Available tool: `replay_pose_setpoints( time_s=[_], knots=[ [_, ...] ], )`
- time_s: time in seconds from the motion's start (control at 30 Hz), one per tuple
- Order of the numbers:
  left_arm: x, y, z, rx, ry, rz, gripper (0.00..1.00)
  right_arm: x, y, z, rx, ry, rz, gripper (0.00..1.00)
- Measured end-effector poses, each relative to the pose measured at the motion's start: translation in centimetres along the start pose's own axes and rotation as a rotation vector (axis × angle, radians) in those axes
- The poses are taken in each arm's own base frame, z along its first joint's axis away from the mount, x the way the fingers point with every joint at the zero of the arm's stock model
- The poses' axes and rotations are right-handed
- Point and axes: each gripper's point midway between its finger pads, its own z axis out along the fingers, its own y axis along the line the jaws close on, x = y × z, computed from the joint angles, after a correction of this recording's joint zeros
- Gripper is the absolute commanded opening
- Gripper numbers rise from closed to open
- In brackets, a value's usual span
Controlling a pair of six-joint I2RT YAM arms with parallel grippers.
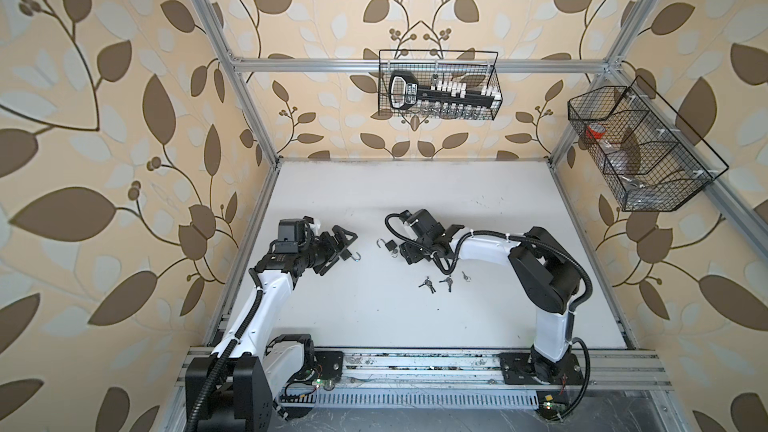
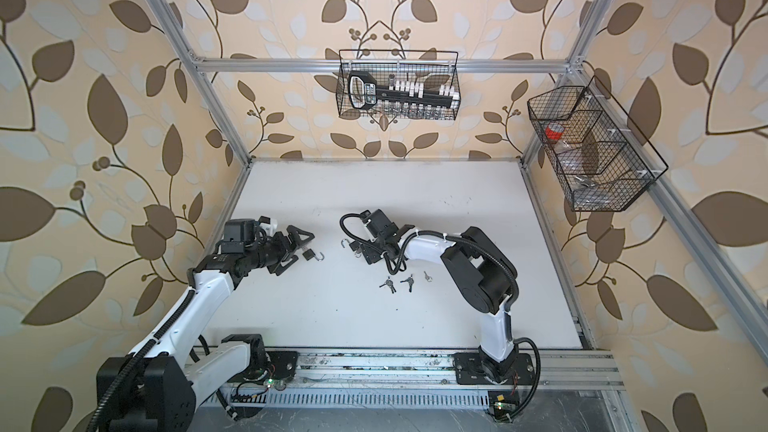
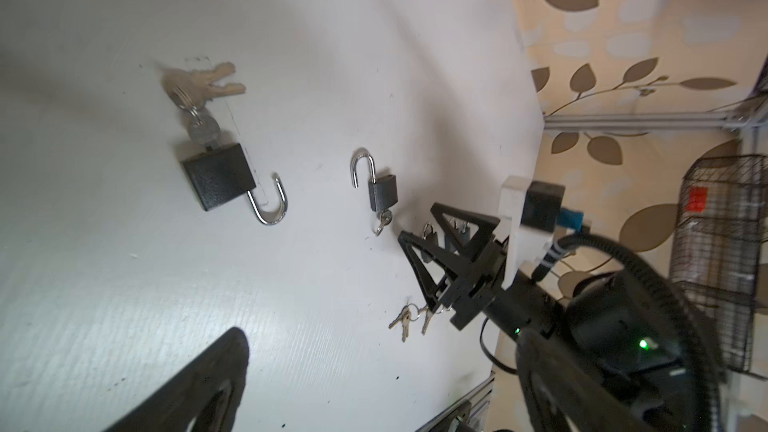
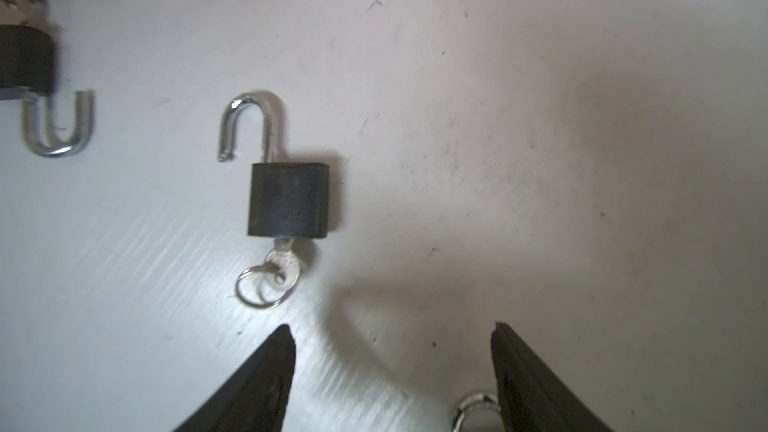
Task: Lock with the key
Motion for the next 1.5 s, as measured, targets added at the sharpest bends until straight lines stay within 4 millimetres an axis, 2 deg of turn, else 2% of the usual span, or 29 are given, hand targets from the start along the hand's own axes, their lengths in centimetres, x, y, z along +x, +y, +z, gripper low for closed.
replay_pose_setpoints(
  time_s=[0.13, 0.27, 0.53, 0.9, 1.27, 1.5],
  knots=[
    [-1.7, 0.6, -0.9, 0.033, -0.046, -0.066, 0.99, -1.5, 1.8, -0.3, -0.028, -0.045, -0.022, 0.72],
    [-2.1, 0.5, -1.4, 0.062, -0.053, -0.083, 0.99, -2.4, 2.9, 0.9, -0.038, -0.038, -0.038, 0.71],
    [-2.6, 0.9, -2.2, 0.088, -0.07, -0.109, 0.99, -3.1, 3.3, 3.3, -0.024, 0.017, -0.058, 0.69],
    [-2.4, 0.6, -2.2, 0.103, -0.056, -0.103, 0.99, -2.6, 3.8, 4.7, 0.009, 0.077, -0.111, 0.65],
    [-2.3, 0.7, -2.2, 0.1, -0.053, -0.098, 0.99, -2.7, 3.9, 4.9, 0.011, 0.082, -0.115, 0.52],
    [-2.0, 1.0, -2.1, 0.089, -0.042, -0.1, 0.99, -2.7, 3.9, 4.9, 0.01, 0.084, -0.101, 0.33]
  ],
)
